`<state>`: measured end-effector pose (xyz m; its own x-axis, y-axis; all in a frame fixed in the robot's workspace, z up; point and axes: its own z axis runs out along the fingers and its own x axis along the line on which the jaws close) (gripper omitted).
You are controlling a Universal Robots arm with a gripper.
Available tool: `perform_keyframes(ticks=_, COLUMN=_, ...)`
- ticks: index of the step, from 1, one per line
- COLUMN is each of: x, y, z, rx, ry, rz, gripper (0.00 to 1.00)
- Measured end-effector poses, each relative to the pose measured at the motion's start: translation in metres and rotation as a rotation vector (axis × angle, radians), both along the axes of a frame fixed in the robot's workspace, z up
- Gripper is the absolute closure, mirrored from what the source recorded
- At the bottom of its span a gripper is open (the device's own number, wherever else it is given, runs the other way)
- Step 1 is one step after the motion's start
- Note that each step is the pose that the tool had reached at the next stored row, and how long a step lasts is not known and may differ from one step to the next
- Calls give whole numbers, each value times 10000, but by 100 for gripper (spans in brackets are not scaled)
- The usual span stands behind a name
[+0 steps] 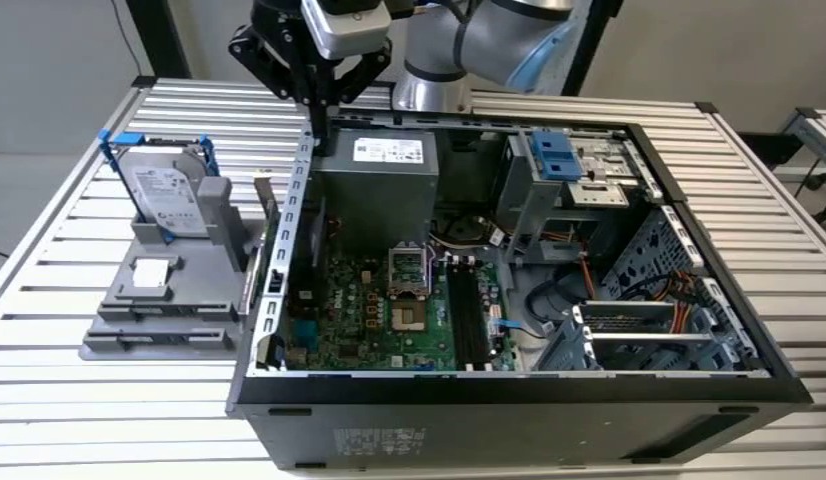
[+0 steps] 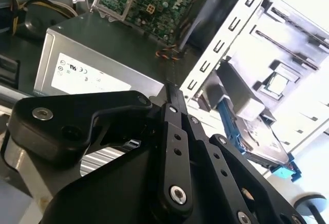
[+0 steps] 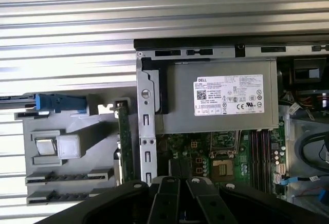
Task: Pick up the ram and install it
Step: 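Reach for the ram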
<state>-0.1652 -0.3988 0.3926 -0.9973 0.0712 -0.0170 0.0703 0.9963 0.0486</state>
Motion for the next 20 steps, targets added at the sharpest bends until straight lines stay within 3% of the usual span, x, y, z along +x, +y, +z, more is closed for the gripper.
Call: perform_keyframes(ticks=20, x=-289, y=0, z=0, rx=0, ry=1, rz=1, gripper=100)
